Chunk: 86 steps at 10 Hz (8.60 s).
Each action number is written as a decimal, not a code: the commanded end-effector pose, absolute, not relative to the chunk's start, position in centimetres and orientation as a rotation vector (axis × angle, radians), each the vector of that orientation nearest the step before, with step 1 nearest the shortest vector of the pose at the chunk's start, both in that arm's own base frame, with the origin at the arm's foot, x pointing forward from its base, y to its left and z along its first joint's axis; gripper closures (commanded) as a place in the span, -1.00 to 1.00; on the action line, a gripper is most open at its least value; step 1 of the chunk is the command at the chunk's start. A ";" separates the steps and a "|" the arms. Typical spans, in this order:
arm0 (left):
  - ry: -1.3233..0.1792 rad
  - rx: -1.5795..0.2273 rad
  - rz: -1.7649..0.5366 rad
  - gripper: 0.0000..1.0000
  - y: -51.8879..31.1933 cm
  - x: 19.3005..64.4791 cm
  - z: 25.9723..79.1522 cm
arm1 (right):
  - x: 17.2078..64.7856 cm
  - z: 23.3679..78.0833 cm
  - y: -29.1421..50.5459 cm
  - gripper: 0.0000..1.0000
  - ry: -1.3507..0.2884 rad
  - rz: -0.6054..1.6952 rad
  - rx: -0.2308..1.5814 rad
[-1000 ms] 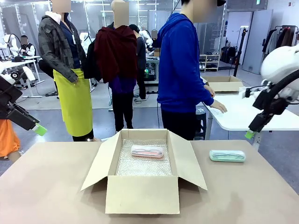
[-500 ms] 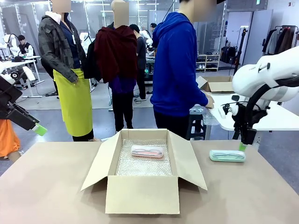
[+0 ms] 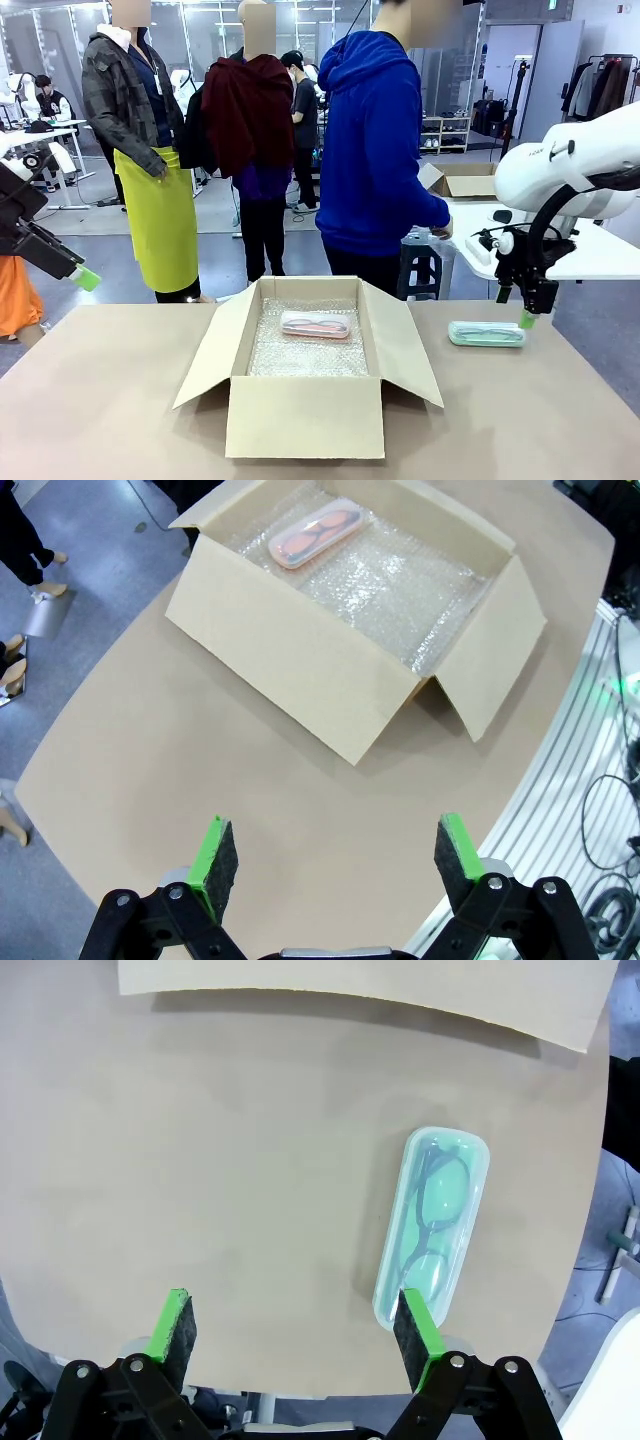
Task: Pack the glasses set securely to prepare it for shipping.
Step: Put the Glasses case from the right side of the table into the Package Box, then position the Package Box on the left side of the table.
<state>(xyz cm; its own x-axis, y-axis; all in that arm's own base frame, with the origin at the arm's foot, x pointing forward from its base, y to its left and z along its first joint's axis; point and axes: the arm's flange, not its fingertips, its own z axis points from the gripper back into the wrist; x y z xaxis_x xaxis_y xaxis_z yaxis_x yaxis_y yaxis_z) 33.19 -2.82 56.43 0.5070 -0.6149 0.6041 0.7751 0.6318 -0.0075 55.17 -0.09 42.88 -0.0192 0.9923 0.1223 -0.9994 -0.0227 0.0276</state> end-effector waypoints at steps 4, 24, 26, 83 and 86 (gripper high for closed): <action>-0.613 -0.313 -0.867 -1.00 -2.5 33.2 56.6 | 55.2 42.8 -0.2 -1.00 -0.076 1.576 0.124; -0.613 -0.313 -0.867 -1.00 -2.5 33.2 56.6 | 63.4 31.4 1.6 0.13 -0.062 1.478 -0.062; -0.613 -0.313 -0.867 -1.00 -2.5 33.2 56.6 | 62.8 33.5 1.6 0.19 -0.073 1.473 -0.071; -0.613 -0.313 -0.867 -1.00 -2.5 33.2 56.6 | 53.5 43.0 35.8 -1.00 -0.109 1.368 0.027; -0.613 -0.313 -0.867 -1.00 -2.5 33.2 56.6 | 50.1 44.7 29.8 -1.00 -0.293 1.169 0.151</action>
<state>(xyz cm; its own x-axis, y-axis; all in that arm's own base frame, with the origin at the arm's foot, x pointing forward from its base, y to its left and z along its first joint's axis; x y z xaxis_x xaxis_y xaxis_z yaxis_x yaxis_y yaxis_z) 33.19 -2.80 56.45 0.5071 -0.6145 0.6043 0.7747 0.6323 -0.0071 53.84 32.46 45.66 0.3121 0.9259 0.2129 -0.9456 0.3244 -0.0247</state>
